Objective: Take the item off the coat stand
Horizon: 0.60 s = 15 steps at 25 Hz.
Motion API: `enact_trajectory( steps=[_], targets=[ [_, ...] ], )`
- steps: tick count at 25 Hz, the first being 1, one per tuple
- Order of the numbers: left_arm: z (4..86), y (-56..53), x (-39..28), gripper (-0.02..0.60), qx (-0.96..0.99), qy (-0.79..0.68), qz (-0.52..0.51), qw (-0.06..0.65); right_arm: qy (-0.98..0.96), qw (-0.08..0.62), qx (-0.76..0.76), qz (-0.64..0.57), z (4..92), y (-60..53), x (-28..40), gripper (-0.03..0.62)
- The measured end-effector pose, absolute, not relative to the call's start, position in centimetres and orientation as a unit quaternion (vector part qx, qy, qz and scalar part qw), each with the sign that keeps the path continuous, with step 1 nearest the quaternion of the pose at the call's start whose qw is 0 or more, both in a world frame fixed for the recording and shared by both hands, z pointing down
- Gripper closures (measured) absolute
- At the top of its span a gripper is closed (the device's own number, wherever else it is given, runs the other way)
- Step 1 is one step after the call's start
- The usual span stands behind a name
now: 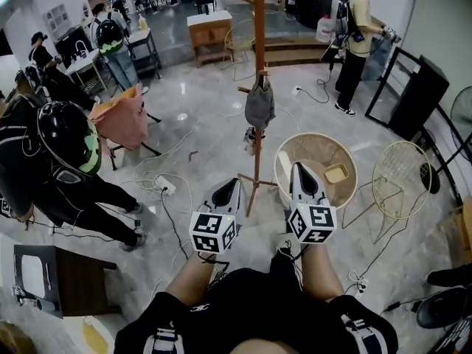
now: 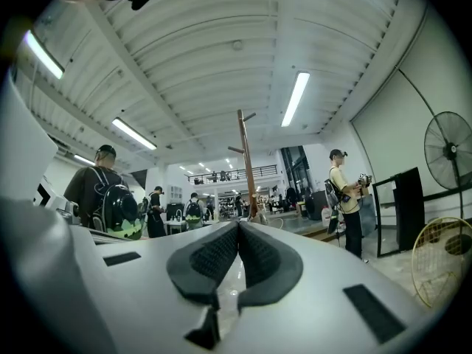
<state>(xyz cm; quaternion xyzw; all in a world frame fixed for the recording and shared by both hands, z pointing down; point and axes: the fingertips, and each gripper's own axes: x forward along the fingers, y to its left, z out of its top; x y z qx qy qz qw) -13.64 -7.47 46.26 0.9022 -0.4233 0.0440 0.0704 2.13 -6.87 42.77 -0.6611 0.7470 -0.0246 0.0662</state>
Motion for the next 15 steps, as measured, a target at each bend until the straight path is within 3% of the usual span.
enact_trajectory(
  steps=[15],
  targets=[
    [44.1,-28.2,-2.7,0.566,0.879,-0.47,0.036,0.068,0.78,0.066,-0.622,-0.01,40.4,-29.1,12.7,0.578]
  ],
)
